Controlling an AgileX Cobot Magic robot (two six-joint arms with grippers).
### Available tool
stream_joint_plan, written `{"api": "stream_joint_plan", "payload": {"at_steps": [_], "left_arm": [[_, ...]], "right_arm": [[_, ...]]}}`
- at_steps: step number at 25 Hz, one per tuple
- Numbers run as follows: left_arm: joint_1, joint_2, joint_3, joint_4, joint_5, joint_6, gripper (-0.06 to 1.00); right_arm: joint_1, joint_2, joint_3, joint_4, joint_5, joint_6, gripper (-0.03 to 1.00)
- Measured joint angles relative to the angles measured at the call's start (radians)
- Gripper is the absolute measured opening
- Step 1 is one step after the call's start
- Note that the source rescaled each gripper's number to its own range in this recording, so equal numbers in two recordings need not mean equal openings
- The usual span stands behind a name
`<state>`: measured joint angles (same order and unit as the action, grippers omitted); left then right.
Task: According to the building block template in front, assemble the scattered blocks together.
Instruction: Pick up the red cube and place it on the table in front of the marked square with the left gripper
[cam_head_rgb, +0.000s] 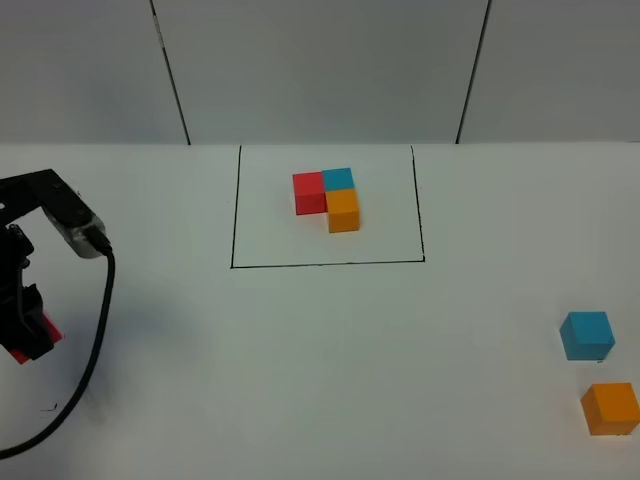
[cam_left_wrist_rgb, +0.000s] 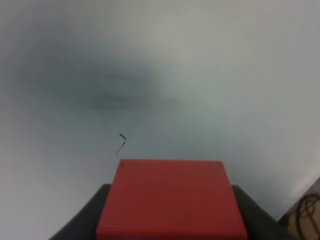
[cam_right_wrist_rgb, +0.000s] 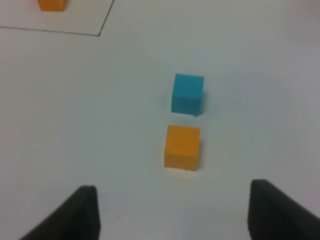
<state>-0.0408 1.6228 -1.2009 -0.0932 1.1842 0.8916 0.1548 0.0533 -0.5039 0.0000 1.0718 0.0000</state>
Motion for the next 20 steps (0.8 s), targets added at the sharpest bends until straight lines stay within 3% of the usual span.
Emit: {"api": "stream_joint_plan", "payload": {"at_steps": [4, 7, 14, 20], "left_arm": [[-0.106, 0.000, 0.000, 0.139, -0.009, 0.014, 0.00], [-0.187, 0.000, 0.000, 0.174, -0.052, 0.036, 0.00], [-0.337, 0.002, 0.000, 0.171, -0.180, 0.088, 0.00], [-0.374, 0.030, 0.000, 0.074, -0.221, 0.102, 0.00]], "right_arm": [[0.000, 0.000, 0.000, 0.000, 0.000, 0.000, 0.34], [0.000, 0.000, 0.000, 0.000, 0.000, 0.000, 0.34], [0.000, 0.000, 0.000, 0.000, 0.000, 0.000, 0.34], [0.000, 0.000, 0.000, 0.000, 0.000, 0.000, 0.34]]}}
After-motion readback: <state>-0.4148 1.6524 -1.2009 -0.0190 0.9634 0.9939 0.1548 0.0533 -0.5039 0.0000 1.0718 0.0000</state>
